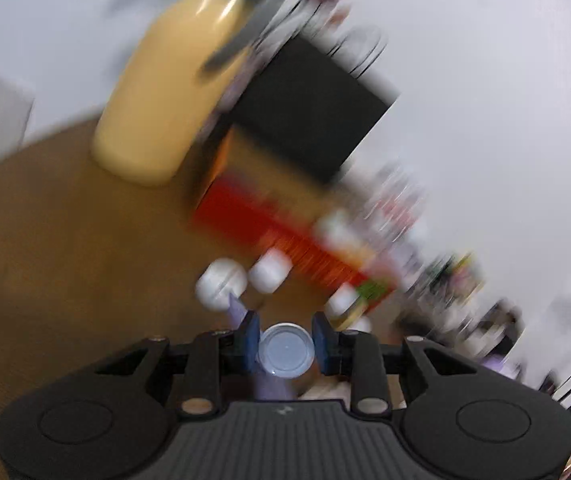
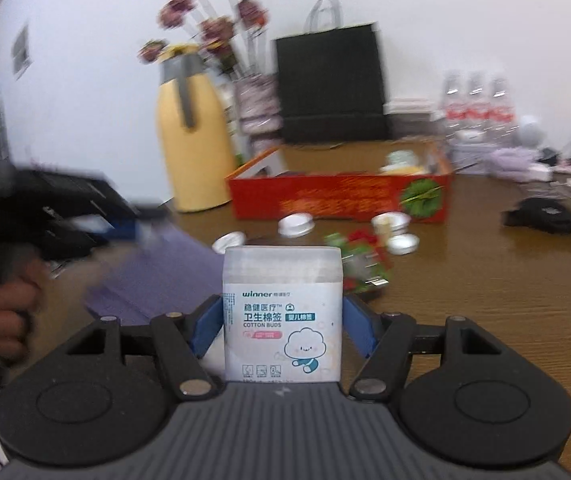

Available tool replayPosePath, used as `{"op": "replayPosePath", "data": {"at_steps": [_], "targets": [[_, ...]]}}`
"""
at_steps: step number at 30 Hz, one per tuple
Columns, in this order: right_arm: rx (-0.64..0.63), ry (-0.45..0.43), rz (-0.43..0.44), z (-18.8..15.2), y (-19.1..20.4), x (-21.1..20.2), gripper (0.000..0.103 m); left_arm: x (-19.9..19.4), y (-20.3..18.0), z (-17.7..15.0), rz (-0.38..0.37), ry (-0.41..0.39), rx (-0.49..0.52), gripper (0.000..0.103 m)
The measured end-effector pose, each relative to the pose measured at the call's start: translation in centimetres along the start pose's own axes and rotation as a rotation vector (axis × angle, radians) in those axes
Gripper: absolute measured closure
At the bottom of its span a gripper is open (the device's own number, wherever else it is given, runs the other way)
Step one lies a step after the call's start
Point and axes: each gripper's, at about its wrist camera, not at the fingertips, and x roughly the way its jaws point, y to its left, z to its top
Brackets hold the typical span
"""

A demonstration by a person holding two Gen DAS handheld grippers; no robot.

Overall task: Organize objects
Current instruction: 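Carry the white lid and cotton-bud tub into the cardboard box and release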

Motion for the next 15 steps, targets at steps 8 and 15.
{"op": "replayPosePath", "data": {"at_steps": [8, 15], "targets": [[-0.18, 0.114, 0.073, -0.8, 5.7, 6.3, 0.037, 0.9, 3.0, -1.7, 0.028, 0.061, -0.075, 0.076], [-0.25, 0.186, 0.017, -2.1, 7.2, 7.9, 0.038, -4.0, 1.3, 1.8, 0.045, -0.109, 0.005, 0.077]]}}
